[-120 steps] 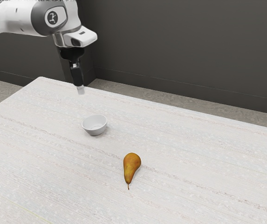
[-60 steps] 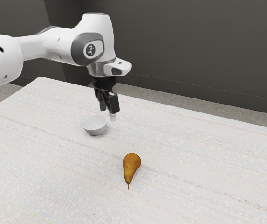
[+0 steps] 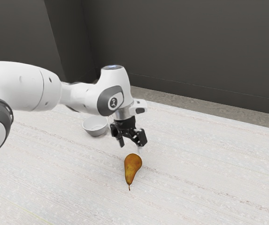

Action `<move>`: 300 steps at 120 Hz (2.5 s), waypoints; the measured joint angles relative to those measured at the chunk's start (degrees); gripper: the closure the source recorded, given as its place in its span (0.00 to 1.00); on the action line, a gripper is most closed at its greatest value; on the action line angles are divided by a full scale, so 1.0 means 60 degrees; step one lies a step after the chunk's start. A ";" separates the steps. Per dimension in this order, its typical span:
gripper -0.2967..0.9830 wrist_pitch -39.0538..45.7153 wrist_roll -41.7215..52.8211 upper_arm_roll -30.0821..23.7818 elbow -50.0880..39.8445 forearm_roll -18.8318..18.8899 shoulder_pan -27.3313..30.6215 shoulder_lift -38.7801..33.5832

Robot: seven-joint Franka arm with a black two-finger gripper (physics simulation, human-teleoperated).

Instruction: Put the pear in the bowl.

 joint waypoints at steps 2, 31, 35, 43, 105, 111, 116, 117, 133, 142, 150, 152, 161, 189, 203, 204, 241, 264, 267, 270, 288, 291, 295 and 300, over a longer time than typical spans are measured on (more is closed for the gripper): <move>0.23 0.0071 -0.0105 0.0001 -0.0005 -0.0087 -0.0005 0.0065; 0.23 0.0646 -0.1331 0.0004 -0.0016 -0.0698 -0.0002 0.0821; 0.23 0.0684 -0.1462 0.0010 -0.0018 -0.0711 0.0009 0.0865; 0.23 0.0744 -0.1703 0.0008 -0.0032 -0.0730 0.0003 0.0957; 0.43 0.0860 -0.2915 0.0002 -0.0310 -0.0763 -0.0139 0.0947; 0.45 0.0843 -0.3010 0.0003 -0.0317 -0.0747 -0.0131 0.0931; 0.46 0.0817 -0.3090 0.0003 -0.0360 -0.0731 -0.0128 0.0863; 0.46 0.0811 -0.3105 0.0003 -0.0378 -0.0728 -0.0128 0.0840; 0.45 0.0653 -0.3318 0.0002 -0.0597 -0.0713 -0.0108 0.0339; 0.46 0.0537 -0.3414 0.0008 -0.0613 -0.0717 -0.0036 0.0000; 0.47 0.0434 -0.3490 0.0029 -0.0504 -0.0713 0.0162 -0.0285; 0.48 0.0398 -0.3508 0.0033 -0.0426 -0.0711 0.0222 -0.0321; 0.48 0.0210 -0.3583 0.0035 0.0195 -0.0739 0.0591 -0.0388; 0.49 -0.0083 -0.3766 -0.0021 0.1434 -0.2215 0.2847 -0.0349; 0.49 -0.0143 -0.3830 -0.0044 0.1512 -0.4305 0.4075 0.0017; 0.49 -0.0146 -0.3834 -0.0043 0.1516 -0.4481 0.4136 0.0055; 0.49 -0.0418 -0.3959 -0.1480 0.2489 -1.0121 0.6295 0.2086; 0.49 -0.0681 -0.4211 -0.2323 0.2058 -1.0948 0.7144 0.2365; 0.49 -0.0706 -0.4252 -0.2330 0.1908 -1.0964 0.7215 0.2375; 0.49 -0.0728 -0.4292 -0.2333 0.1769 -1.0977 0.7265 0.2396; 0.48 -0.0816 -0.4495 -0.2336 0.1520 -1.1023 0.7341 0.2620; 0.48 -0.0826 -0.4523 -0.2332 0.1519 -1.1027 0.7366 0.2637; 0.48 -0.0835 -0.4559 -0.2321 0.1538 -1.1031 0.7389 0.2670; 0.48 -0.0844 -0.4599 -0.2298 0.1640 -1.1035 0.7395 0.2747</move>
